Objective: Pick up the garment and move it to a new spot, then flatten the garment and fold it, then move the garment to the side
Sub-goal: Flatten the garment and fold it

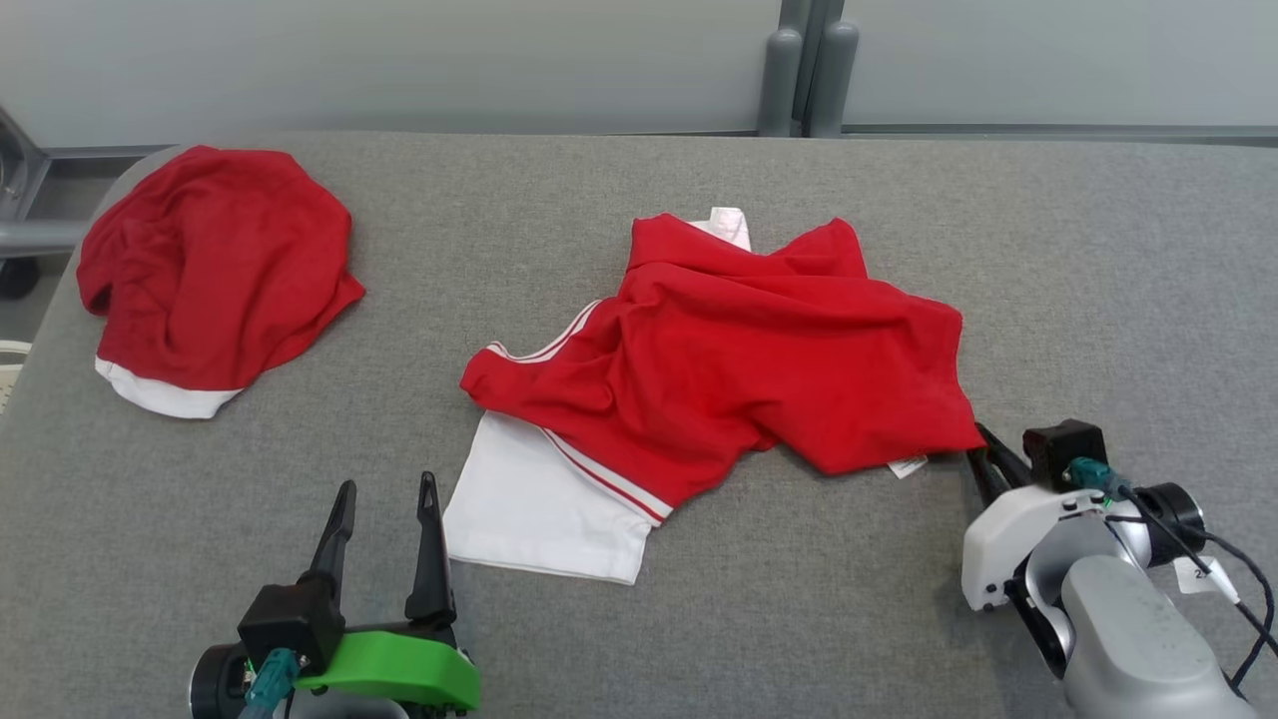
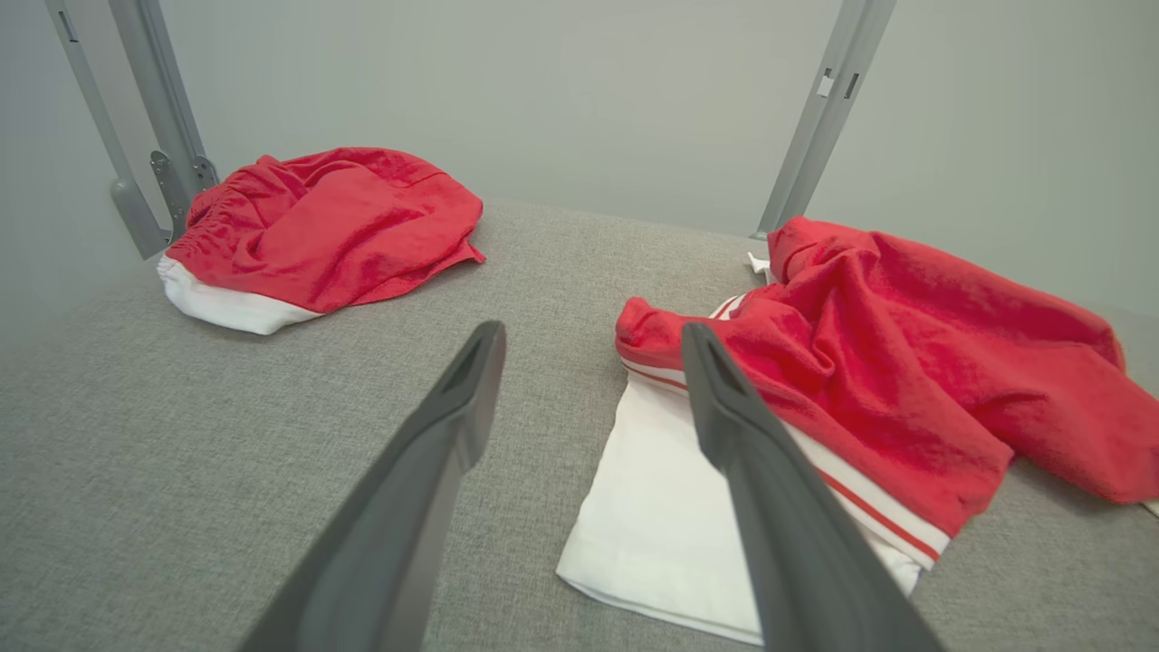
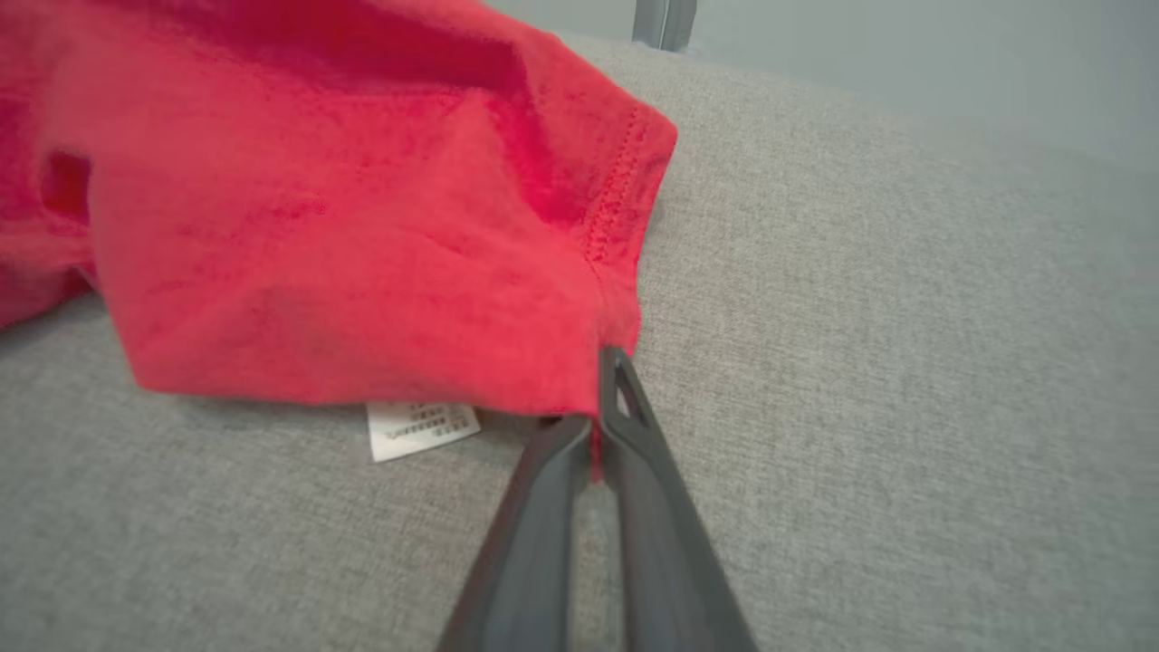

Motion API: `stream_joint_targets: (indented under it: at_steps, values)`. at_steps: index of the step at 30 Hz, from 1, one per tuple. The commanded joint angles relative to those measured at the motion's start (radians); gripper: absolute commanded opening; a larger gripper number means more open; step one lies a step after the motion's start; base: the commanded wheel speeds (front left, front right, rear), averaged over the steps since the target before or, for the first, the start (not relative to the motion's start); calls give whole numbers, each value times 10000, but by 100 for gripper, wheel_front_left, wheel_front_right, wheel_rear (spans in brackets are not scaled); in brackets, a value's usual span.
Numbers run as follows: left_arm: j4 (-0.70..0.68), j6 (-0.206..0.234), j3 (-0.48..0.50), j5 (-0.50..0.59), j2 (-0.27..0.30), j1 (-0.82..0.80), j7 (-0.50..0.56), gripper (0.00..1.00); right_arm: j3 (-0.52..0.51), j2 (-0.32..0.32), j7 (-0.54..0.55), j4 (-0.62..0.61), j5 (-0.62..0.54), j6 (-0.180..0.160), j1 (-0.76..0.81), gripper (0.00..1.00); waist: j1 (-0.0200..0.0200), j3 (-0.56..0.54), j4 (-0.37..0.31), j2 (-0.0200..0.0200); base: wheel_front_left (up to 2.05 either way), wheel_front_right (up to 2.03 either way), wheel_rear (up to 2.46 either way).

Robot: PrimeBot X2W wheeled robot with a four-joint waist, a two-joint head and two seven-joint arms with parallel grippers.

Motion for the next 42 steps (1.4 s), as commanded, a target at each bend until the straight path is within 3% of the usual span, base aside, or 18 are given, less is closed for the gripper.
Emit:
stream_joint_targets:
  at_steps: [1,7,15,20,21,22,23,31,42]
  values:
    - [-46,66,62,-39,68,-136,-51,100,-107,-93,-144,38,-118,1,-176,0,0,35,-85,31,0,0,0]
    - [-12,60,55,-61,61,-186,-72,100,-479,-630,-339,-302,-775,-1,-301,0,0,58,-413,31,0,0,0]
    - [15,45,51,-95,47,-189,-74,100,-1025,-1772,-204,-1396,-2537,-2,299,0,0,94,-817,31,0,0,0]
    - [60,11,6,-119,26,-251,-81,100,-1610,-1897,57,-1738,-3287,-2,812,0,0,165,-914,31,0,0,0]
    - [75,-4,-7,-120,26,-256,-82,100,-1719,-1851,101,-1724,-3395,-2,923,12,0,175,-917,31,0,0,0]
    - [94,5,-20,-118,25,-254,-82,100,-1819,-1775,127,-1661,-3468,-2,1020,39,0,180,-915,31,0,0,0]
    - [112,-9,-34,-118,24,-263,-83,100,-1882,-1693,83,-1625,-3573,-2,1112,100,0,181,-909,31,0,0,0]
    - [207,47,-13,-154,113,-126,-88,100,-2423,-912,-161,-1510,-3366,-2,1910,100,0,22,-944,31,0,0,0]
    - [209,44,-76,-215,163,241,-65,100,-2455,-140,-264,-2733,-2239,-2,3092,100,0,-376,-1378,31,0,0,0]
